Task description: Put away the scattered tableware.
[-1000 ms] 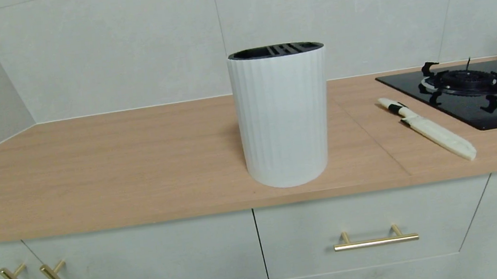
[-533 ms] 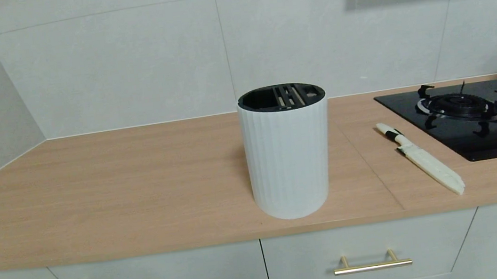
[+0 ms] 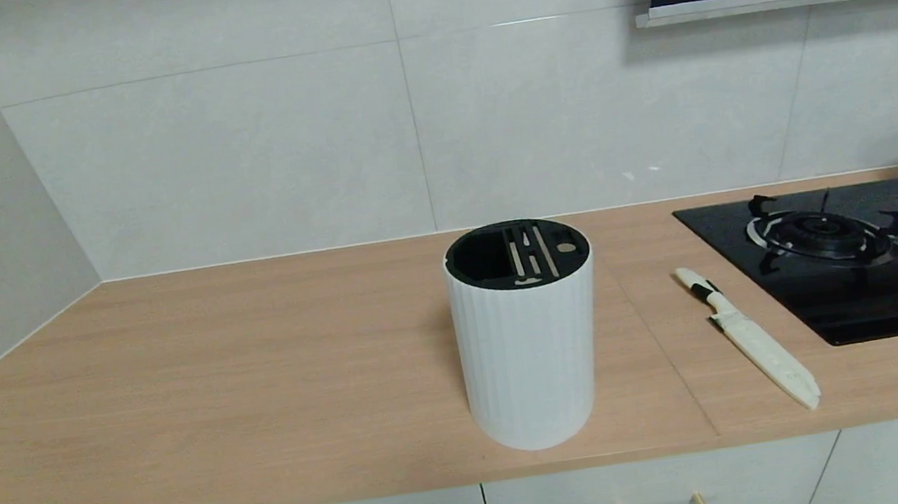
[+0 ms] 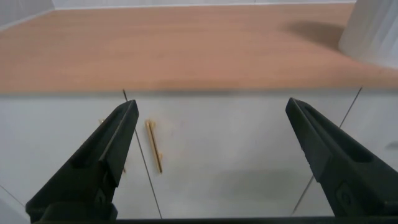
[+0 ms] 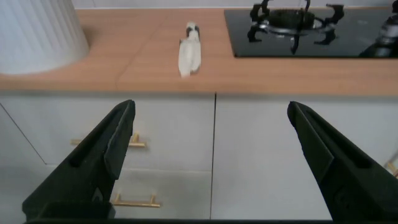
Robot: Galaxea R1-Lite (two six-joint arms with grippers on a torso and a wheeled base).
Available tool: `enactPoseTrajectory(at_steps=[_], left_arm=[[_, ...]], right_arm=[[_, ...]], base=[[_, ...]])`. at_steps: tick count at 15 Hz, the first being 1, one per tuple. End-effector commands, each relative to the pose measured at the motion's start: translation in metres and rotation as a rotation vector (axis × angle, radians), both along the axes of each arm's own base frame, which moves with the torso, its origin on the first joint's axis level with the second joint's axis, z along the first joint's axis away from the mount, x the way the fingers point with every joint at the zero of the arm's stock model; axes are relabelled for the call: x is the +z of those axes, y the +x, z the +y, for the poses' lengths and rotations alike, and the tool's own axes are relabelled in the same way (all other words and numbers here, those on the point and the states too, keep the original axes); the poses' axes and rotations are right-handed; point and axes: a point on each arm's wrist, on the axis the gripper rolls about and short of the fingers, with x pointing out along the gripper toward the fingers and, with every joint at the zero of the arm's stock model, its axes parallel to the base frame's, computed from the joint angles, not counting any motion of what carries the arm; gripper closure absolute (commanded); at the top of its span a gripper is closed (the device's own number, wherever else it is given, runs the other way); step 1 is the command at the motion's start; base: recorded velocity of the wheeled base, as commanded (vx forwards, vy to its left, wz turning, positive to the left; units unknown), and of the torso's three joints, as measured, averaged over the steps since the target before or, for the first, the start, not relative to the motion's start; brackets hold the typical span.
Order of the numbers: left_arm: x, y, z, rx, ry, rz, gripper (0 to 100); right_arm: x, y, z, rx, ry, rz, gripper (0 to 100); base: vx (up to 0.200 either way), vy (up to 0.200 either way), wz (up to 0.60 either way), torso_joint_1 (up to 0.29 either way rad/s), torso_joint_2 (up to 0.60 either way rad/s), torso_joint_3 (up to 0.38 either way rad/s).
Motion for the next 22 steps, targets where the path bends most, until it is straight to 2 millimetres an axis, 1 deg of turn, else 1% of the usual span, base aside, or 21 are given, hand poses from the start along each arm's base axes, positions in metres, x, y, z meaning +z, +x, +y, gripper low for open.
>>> enactPoseTrajectory(at_steps=[1, 11, 15, 17, 22], left_arm=[[0.0, 0.0, 0.0, 0.001, 0.0, 0.0, 0], [0.0, 0.0, 0.0, 0.001, 0.0, 0.0, 0], [0.0, 0.0, 0.0, 0.001, 0.001, 0.0, 0], [0.0, 0.0, 0.0, 0.001, 0.001, 0.0, 0], [0.0, 0.0, 0.0, 0.001, 0.001, 0.0, 0]], right_arm=[[0.0001, 0.0001, 0.0, 0.0, 0.0, 0.001, 0], [0.0001, 0.0001, 0.0, 0.0, 0.0, 0.001, 0], [0.0001, 0.0001, 0.0, 0.0, 0.0, 0.001, 0], [0.0001, 0.0001, 0.0, 0.0, -0.002, 0.001, 0], [-0.0001, 0.0001, 0.0, 0.0, 0.0, 0.002, 0]], base=[[0.0, 0.0, 0.0, 0.237, -0.53, -0.286], [0.0, 0.0, 0.0, 0.267, -0.57, -0.305], [0.0, 0.0, 0.0, 0.202, -0.42, -0.216], [0.0, 0.0, 0.0, 0.1, -0.22, -0.107], [0.0, 0.0, 0.0, 0.0, 0.0, 0.0]])
